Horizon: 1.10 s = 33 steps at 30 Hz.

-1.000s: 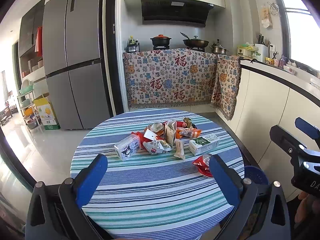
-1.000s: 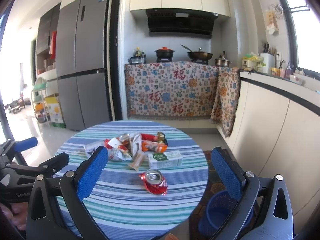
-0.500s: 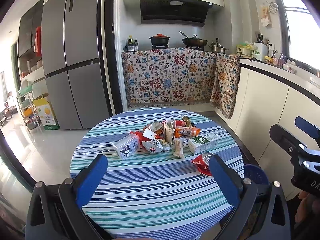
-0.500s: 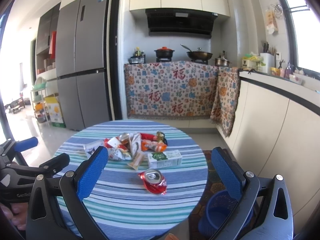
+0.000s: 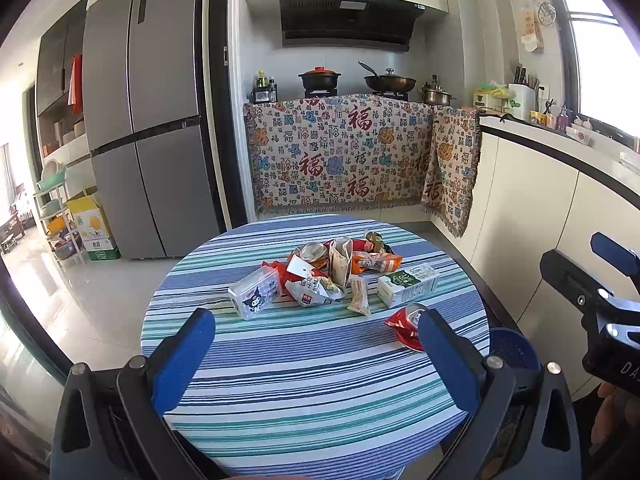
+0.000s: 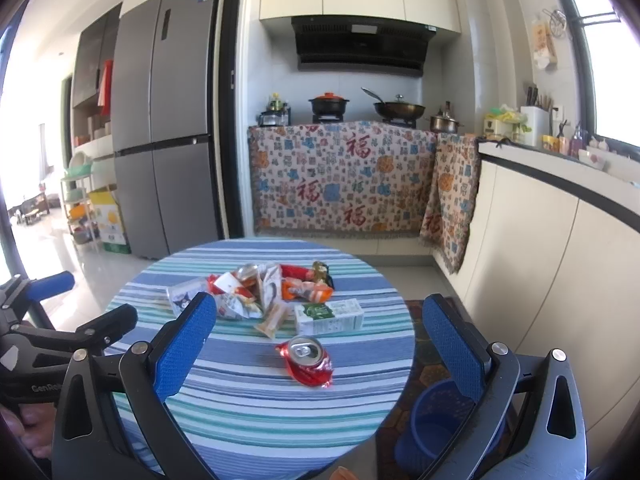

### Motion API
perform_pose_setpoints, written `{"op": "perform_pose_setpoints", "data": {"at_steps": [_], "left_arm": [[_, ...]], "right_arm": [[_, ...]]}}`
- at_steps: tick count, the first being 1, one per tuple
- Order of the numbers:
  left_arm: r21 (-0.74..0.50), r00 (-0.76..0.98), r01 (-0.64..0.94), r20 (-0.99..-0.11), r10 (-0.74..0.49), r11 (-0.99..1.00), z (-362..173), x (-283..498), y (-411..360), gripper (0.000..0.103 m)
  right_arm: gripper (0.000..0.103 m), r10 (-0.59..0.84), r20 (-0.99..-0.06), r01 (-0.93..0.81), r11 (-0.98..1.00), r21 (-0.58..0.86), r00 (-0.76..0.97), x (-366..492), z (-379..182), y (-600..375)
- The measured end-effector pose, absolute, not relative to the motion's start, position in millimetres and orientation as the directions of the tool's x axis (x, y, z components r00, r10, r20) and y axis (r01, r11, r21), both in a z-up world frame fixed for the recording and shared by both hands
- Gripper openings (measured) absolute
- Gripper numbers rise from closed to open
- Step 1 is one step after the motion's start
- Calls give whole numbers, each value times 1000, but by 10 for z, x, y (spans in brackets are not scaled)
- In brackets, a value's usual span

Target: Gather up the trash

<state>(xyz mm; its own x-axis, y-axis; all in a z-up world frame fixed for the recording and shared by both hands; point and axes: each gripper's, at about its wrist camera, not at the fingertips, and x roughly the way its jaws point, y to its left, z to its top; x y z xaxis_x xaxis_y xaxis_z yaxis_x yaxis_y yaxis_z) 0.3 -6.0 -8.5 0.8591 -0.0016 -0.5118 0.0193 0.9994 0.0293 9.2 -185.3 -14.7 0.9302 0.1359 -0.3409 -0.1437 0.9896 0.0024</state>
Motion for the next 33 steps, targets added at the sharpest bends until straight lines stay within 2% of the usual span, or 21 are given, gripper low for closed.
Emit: {"op": "perform_pose_setpoints", "data": {"at_steps": [33], "left_arm": [[31,858,20,-514,-2,999,-80,12,-66,103]], "right_arm": [[103,139,-343,-148,989,-1,929,86,-174,-1852]]}}
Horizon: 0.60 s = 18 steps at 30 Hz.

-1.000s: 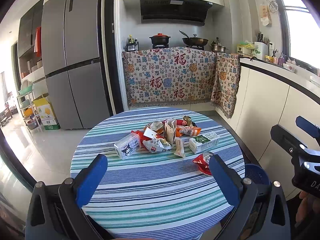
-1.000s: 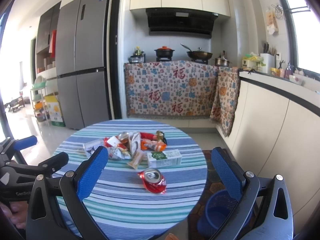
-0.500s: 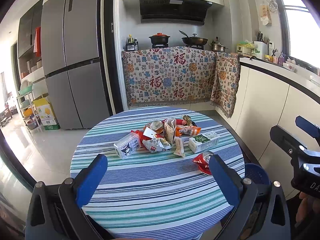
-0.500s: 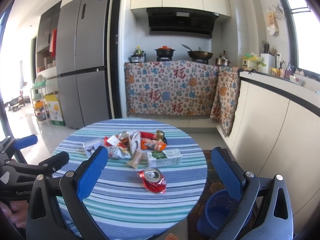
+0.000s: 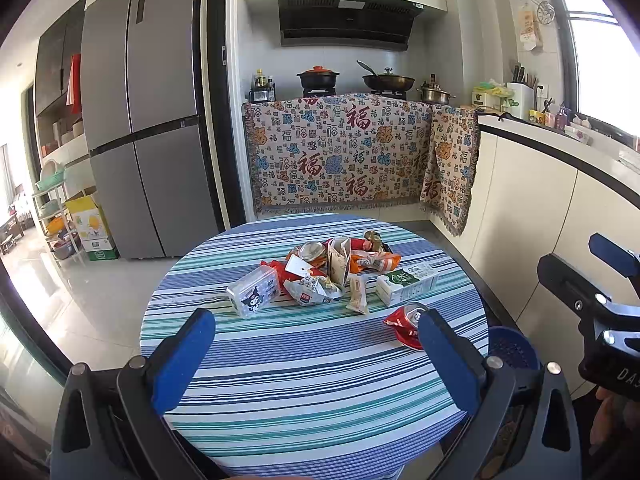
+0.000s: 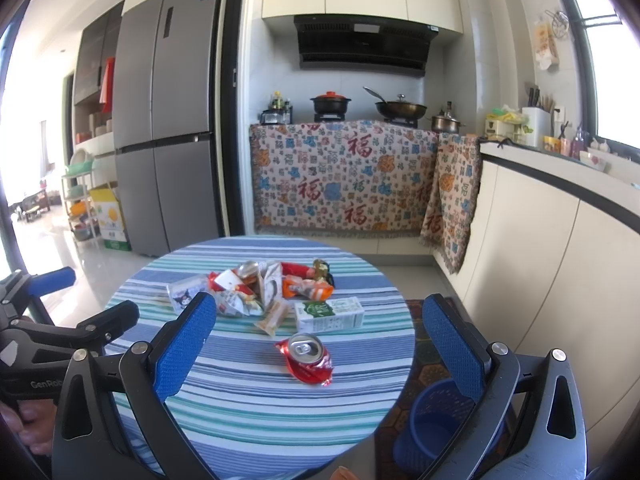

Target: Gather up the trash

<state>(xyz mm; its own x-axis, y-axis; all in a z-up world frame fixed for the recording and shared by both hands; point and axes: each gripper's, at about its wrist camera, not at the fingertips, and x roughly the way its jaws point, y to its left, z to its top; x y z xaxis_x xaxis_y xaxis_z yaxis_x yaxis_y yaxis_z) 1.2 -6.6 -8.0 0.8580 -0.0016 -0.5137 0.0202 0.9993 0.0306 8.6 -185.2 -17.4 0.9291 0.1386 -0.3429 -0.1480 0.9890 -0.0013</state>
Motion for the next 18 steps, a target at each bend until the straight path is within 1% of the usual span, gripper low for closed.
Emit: {"op": "perform_pose_setpoints", "data": {"at_steps": [18], "left_arm": [[30,857,20,-515,-2,999,-95,1,-74,103]], "right_arm": [[103,140,-343,-149,989,-1,929,81,-182,-1857]]}}
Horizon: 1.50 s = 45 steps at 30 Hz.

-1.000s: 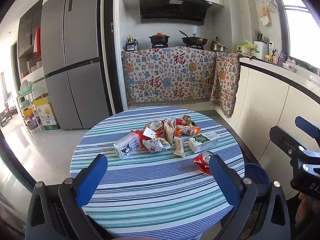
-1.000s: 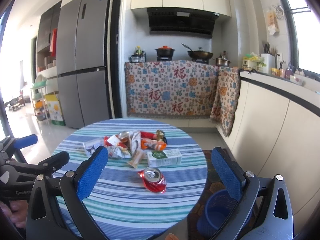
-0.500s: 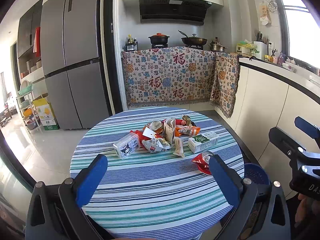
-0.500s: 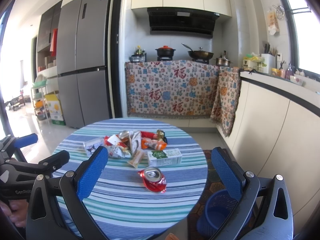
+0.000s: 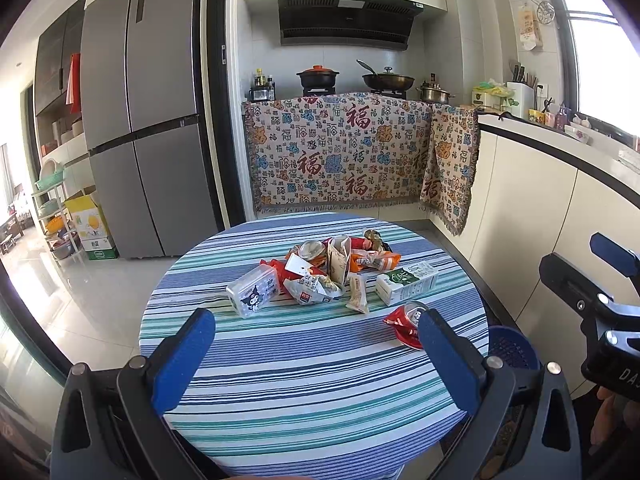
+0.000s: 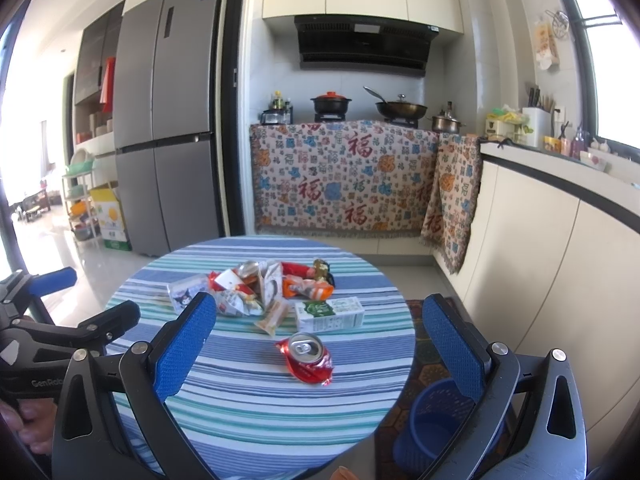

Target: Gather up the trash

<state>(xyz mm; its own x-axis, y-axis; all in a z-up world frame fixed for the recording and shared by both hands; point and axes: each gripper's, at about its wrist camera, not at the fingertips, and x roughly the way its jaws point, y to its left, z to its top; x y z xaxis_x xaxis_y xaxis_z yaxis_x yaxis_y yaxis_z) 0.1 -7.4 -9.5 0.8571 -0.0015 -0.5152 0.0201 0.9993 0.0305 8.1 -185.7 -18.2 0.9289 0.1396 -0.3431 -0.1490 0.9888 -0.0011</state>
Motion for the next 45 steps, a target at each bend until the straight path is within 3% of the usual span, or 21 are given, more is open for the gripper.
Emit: {"op": "perform_pose_setpoints", "data": {"at_steps": [23,36,45], "left_arm": [[-25,791,32,-610,-41,999,-612,325,165,103],[-20,653,11,-757,-22,1000,-1541,1040,632,103],[-22,603,13,-797,-26,1000,-1838,1609,909,103]], "right_arm": [[103,175,-397,-184,983,14,901,331,-589,-1871],[103,225,-597,-256,966,34,770,1013,-1752,-1886],[103,233,-687,-272,961,54,688,1416,-2192,-1876]]}}
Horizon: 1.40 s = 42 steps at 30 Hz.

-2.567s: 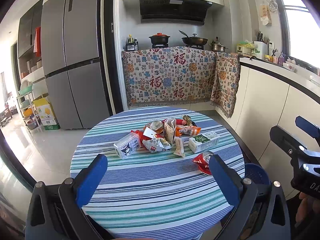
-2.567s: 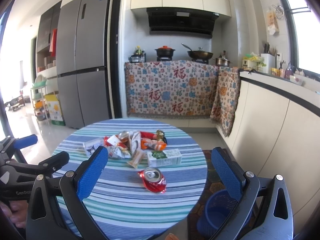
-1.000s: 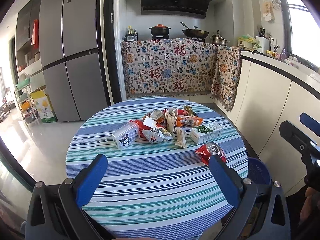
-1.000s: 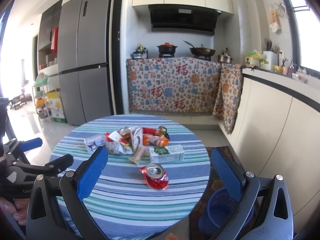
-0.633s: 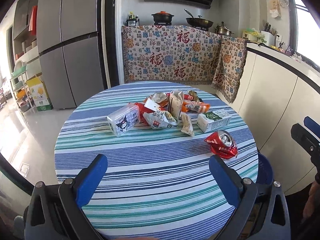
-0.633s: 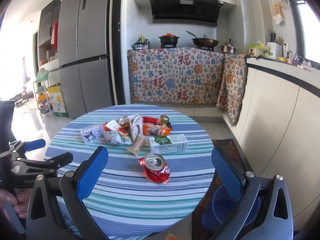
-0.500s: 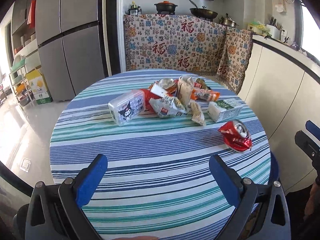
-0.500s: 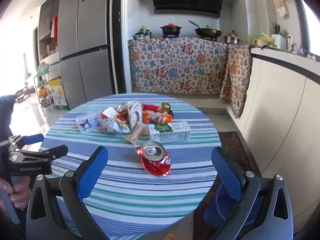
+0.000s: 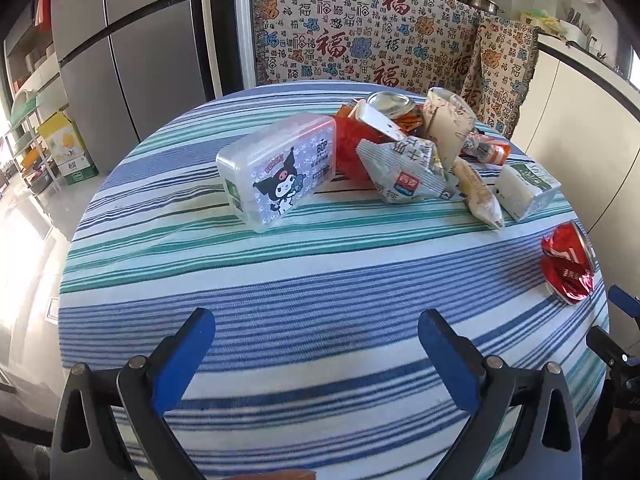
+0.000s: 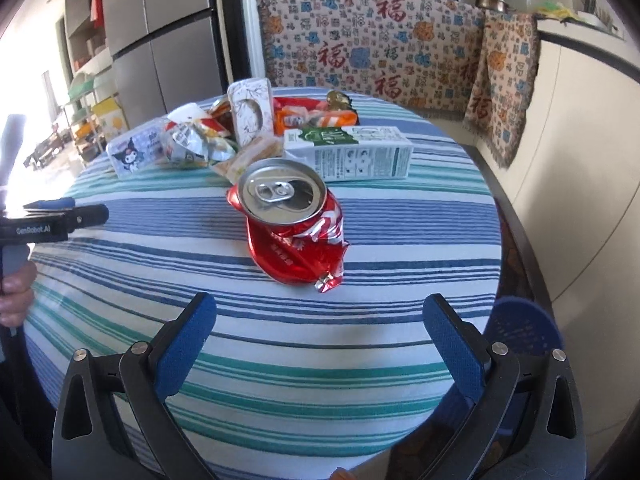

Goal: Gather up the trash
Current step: 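Grasp the red soda can with the right tool while the left tool grasps the clear plastic box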

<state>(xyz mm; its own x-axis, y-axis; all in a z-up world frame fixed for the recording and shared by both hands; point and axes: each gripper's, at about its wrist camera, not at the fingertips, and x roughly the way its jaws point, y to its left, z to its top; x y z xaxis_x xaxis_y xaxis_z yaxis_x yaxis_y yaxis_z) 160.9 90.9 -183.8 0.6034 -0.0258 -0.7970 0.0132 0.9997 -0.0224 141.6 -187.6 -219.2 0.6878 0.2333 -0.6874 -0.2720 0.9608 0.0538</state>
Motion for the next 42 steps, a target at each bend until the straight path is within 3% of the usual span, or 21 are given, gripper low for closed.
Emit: {"op": "perform_pose_setpoints", "data": {"at_steps": [10,12,17,31,40,42], "left_arm": [[4,578,59,-815,-31,998,-1967,1987,1105,103],[6,576,70,-816,-36,998,-1964,2025,1150,103],[3,576,132,-814,-74,991,-1981,2126,1198,103],[3,574,180,-812,-103,984,-2002,2615,1324,103],[5,595,253,-789,-152,968,-1958,2563,1172,102],[21,609,266,-779,-151,964,-1942,2535,1138,96]], "right_arm": [[99,243,-717,-316,948,33,653,1676,-2323,-1683],[93,236,-724,-315,949,27,649,1717,-2307,-1622],[67,232,-739,-322,946,21,633,1856,-2246,-1461],[67,257,-757,-327,943,61,601,2133,-2218,-1127],[73,311,-756,-398,914,72,576,2251,-2214,-1154],[77,301,-761,-406,912,55,574,2297,-2216,-1097]]}}
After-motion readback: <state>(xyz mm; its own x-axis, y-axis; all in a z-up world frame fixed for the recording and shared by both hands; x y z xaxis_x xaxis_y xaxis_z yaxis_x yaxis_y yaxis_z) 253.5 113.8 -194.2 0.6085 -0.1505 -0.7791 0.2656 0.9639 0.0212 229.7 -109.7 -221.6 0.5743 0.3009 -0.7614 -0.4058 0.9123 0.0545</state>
